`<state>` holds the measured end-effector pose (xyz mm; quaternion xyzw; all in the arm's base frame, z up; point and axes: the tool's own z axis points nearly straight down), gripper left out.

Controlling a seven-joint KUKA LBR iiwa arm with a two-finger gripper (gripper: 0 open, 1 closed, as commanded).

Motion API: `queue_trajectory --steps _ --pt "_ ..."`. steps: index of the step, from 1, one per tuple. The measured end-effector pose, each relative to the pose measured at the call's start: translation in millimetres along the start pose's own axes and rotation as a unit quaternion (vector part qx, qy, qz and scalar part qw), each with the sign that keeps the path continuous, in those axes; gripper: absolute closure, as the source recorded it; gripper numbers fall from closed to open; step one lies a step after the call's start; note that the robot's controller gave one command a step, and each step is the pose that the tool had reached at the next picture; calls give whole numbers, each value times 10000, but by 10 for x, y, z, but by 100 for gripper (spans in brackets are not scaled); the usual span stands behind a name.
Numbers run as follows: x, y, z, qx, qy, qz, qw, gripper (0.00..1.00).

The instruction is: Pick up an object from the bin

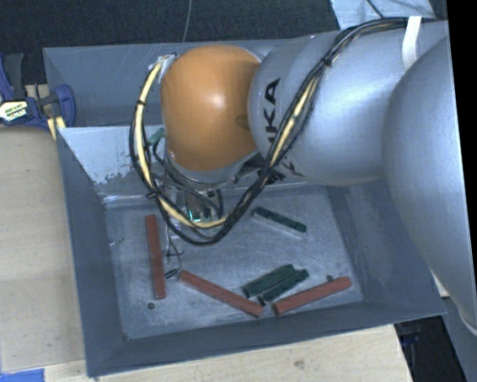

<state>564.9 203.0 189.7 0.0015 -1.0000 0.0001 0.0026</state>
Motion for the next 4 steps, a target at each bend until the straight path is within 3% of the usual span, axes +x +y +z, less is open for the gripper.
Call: queue_trajectory --steps 1,2,3,4 --pt "-21 -9 -44 -7 -40 15 10000 0" --pt "-208 -203 879 -5 -24 1413 9900 100" --pt "-210 -205 877 -5 -28 1416 9899 100" --pt "-88 -659 307 0 -5 1528 9883 100"
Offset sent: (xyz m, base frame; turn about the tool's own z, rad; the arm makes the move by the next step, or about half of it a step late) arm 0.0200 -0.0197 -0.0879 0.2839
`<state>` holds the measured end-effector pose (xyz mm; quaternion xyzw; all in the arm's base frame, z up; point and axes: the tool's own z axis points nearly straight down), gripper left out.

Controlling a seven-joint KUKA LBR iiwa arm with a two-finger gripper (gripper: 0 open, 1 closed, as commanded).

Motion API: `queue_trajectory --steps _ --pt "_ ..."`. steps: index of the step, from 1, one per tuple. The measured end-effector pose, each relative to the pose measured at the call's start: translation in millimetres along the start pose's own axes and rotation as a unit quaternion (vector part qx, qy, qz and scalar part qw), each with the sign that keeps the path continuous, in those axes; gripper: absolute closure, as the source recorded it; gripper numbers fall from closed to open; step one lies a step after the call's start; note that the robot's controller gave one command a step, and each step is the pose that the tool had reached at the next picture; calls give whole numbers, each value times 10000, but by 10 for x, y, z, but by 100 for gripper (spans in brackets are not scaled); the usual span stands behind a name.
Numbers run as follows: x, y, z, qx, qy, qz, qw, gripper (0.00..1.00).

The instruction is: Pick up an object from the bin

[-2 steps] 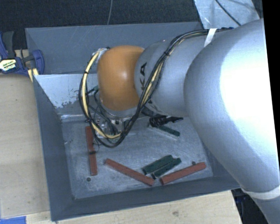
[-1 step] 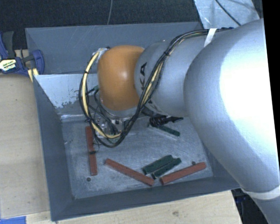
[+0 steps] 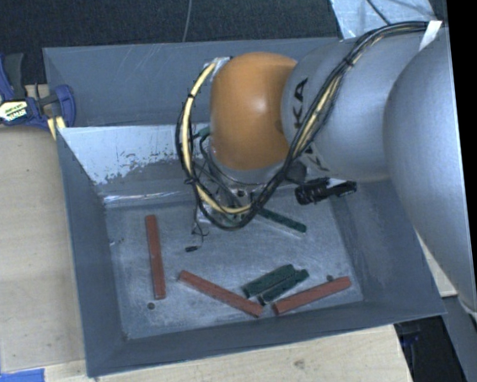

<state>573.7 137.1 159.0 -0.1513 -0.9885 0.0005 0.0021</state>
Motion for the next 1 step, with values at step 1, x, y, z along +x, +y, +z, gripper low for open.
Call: queue_trajectory --steps 1 --pt "21 -12 660 5 -4 -206 9998 0"
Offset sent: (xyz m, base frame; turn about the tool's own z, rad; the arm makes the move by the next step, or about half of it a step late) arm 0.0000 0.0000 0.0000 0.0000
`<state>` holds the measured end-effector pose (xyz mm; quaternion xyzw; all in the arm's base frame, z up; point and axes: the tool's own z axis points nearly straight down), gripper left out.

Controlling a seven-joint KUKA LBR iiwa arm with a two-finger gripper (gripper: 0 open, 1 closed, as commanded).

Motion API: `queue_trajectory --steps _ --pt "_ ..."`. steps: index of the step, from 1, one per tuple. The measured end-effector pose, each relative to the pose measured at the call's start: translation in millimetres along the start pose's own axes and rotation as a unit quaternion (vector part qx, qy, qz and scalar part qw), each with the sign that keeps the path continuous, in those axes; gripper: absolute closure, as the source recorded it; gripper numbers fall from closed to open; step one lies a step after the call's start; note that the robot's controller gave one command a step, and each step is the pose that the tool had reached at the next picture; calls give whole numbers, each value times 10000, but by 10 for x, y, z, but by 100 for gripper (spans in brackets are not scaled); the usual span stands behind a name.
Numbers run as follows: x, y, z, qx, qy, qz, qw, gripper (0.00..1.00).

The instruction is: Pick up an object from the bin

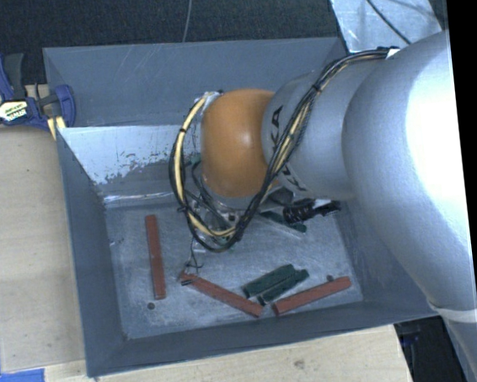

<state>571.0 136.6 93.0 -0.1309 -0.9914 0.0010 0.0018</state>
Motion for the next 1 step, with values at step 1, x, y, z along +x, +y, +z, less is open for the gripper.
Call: queue_trajectory --steps 1 --pt "-14 8 -40 -18 -27 10 10000 100"
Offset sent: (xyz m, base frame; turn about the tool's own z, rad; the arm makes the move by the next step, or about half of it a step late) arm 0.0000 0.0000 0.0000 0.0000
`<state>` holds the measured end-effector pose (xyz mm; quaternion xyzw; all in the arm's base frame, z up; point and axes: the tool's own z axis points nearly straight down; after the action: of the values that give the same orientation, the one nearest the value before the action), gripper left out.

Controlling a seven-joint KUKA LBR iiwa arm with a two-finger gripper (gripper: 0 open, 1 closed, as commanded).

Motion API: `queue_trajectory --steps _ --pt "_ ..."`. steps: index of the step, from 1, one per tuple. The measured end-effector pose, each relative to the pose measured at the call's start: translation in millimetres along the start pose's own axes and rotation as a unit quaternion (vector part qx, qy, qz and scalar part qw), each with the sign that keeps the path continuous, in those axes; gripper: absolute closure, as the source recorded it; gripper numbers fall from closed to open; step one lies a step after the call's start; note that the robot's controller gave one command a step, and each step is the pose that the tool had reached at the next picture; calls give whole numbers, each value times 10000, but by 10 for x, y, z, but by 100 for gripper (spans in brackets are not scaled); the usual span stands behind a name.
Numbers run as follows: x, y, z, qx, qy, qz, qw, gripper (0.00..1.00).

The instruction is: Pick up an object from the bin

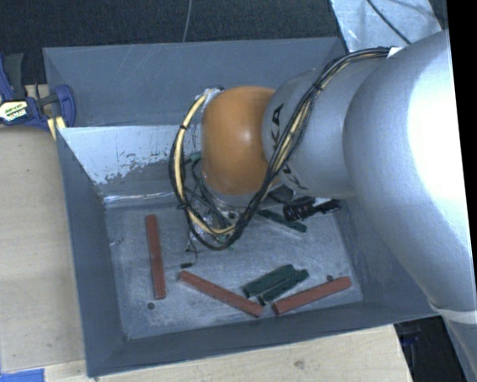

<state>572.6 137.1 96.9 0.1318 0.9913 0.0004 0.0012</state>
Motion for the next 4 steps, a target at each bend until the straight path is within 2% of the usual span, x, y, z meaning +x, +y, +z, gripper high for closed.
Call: queue_trajectory --steps 1,2,3,4 --pt "0 0 0 1 -1 -1 10000 100" --pt "0 -37 -347 8 13 225 9997 100" --pt "10 -66 -440 -9 -15 267 9996 100" --pt "288 -269 -599 41 67 -690 9976 100"
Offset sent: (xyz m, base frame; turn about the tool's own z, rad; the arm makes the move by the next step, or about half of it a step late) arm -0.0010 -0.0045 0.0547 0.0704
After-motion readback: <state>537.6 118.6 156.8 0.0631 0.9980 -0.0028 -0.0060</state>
